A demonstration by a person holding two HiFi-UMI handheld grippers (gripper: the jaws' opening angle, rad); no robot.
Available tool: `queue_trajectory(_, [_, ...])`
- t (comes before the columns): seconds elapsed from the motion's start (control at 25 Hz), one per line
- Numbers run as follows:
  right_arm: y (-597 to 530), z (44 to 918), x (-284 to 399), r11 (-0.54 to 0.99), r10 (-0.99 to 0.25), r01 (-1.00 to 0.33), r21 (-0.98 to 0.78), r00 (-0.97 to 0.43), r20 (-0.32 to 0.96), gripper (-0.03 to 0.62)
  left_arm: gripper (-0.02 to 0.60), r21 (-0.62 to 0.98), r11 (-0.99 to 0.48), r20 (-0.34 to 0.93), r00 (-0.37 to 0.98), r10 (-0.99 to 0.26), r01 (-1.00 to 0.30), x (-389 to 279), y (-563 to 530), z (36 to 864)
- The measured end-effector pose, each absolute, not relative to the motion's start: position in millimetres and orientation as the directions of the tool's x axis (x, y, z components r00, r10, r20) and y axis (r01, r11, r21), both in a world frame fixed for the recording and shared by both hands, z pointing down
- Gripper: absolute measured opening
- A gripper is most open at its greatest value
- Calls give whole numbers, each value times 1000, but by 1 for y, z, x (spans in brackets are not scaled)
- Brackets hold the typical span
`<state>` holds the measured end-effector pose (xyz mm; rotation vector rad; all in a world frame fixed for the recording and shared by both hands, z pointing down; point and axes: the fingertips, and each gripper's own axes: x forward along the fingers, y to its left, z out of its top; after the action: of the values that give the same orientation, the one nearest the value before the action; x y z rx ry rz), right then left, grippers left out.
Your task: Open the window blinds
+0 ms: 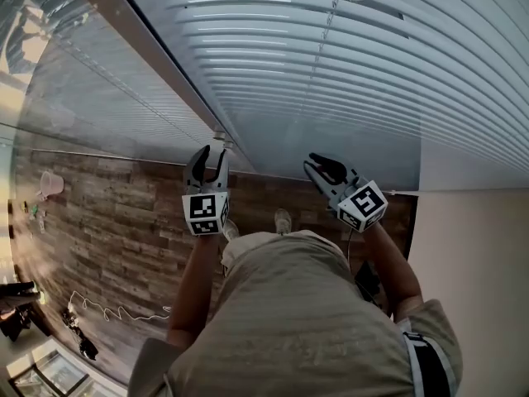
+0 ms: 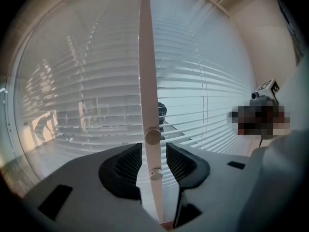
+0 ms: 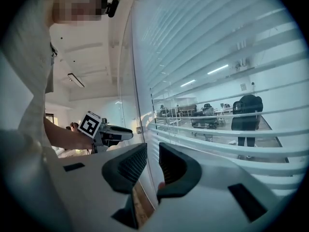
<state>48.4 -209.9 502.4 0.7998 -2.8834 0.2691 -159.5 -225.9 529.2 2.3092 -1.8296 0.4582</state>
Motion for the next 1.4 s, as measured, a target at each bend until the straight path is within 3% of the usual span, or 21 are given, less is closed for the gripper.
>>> queue_trajectory(0.28, [-201, 495, 48, 833, -515, -537, -133, -840, 167, 81, 160, -162, -288, 314, 228, -922, -944, -148, -236, 516])
queue_trajectory(0.76, [-201, 512, 49, 847, -493, -514, -136, -855, 161, 72, 137, -195, -245, 317, 176, -932, -950, -149, -248, 537])
queue_trajectory(1.12, [-193, 512, 44, 877, -446, -467, -116, -880, 164, 71, 133, -160, -204, 332, 142, -933, -966, -154, -245, 543])
queue_trajectory(1.4, [-184, 530, 57, 879, -443, -462, -122, -883, 152, 71, 133, -37, -179, 321, 158, -934, -983, -154, -243, 563])
